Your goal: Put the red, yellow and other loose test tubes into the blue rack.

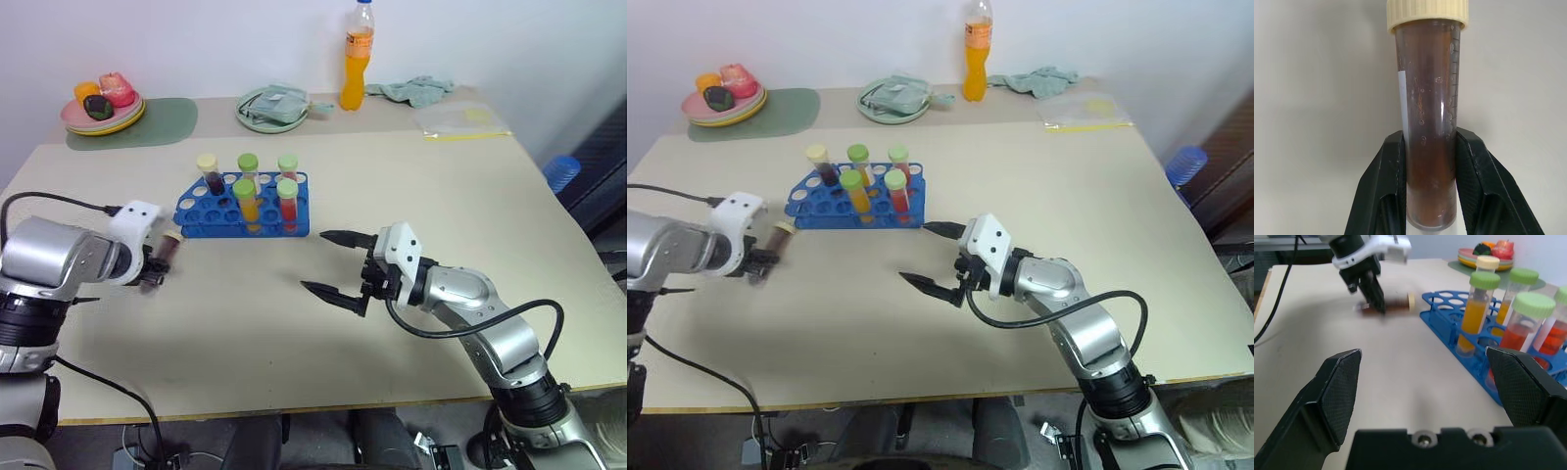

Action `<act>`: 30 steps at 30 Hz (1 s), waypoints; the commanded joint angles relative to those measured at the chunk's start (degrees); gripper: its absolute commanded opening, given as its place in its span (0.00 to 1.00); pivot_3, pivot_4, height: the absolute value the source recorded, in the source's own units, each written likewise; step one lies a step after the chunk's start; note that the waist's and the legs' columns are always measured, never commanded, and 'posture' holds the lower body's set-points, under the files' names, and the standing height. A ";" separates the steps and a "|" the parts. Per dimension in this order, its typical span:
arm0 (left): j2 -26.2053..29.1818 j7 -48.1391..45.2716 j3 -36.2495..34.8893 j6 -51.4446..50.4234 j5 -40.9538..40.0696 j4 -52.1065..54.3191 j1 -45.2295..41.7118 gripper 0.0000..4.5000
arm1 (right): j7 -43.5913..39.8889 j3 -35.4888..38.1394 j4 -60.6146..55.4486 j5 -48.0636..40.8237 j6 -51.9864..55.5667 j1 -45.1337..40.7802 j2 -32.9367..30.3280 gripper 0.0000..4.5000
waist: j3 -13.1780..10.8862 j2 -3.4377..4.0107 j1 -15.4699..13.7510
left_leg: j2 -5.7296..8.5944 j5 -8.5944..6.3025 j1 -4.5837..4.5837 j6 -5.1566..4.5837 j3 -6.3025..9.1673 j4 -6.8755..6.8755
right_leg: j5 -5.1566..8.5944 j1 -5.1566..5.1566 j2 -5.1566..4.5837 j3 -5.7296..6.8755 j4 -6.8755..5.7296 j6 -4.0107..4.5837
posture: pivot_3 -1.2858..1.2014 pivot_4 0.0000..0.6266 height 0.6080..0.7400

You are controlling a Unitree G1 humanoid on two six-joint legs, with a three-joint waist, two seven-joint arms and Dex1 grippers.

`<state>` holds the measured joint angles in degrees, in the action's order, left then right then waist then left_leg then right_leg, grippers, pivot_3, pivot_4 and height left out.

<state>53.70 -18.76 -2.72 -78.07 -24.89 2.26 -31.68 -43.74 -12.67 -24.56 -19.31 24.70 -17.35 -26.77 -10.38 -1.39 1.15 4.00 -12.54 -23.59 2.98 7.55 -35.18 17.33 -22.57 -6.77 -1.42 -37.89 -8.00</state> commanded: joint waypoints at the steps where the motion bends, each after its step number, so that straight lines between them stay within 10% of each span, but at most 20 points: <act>1: -4.61 10.90 -10.41 19.32 8.64 2.36 2.36 0.17 | -0.50 0.72 -1.89 -0.77 -0.96 -0.27 0.06 1.00 | 0.02 0.02 -0.22 | 0.00 0.00 0.00 0.00 0.00 -0.02 | 0.00 0.01 -0.01 0.00 0.00 0.00 | 0.52 0.24 1.00; 5: -17.53 18.38 -16.76 37.35 10.17 5.34 1.41 0.17 | -1.58 -0.06 -0.78 -0.89 -1.25 -1.08 0.57 1.00 | 0.11 -0.16 -1.47 | 0.04 0.00 -0.02 0.01 0.09 -0.12 | -0.02 0.13 -0.09 0.11 0.18 0.00 | 0.52 0.24 1.00; 15: -37.99 17.51 -1.19 86.29 23.59 -5.03 8.40 0.17 | -1.60 -0.68 0.33 0.31 -1.90 -2.28 1.53 1.00 | 0.13 -0.15 -1.26 | 0.05 0.07 -0.04 0.13 -0.14 -0.13 | -0.04 0.15 -0.06 0.08 0.22 -0.01 | 0.52 0.24 1.00; 30: -39.39 20.84 -2.84 91.51 27.14 -13.97 9.77 0.17 | 0.23 0.04 -1.86 -0.18 -1.00 -0.57 0.60 1.00 | 0.14 -0.14 -0.40 | 0.06 0.00 -0.03 -0.01 -0.07 -0.12 | -0.04 0.12 -0.04 0.10 0.10 0.00 | 0.52 0.24 1.00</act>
<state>14.23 1.97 -5.12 12.95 1.82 -13.75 -22.57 -43.51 -13.92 -23.92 -18.83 24.16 -17.88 -25.94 -10.24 -1.53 0.75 4.06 -12.54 -23.62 2.98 7.49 -35.29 17.29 -22.46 -6.81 -1.32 -37.79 -8.01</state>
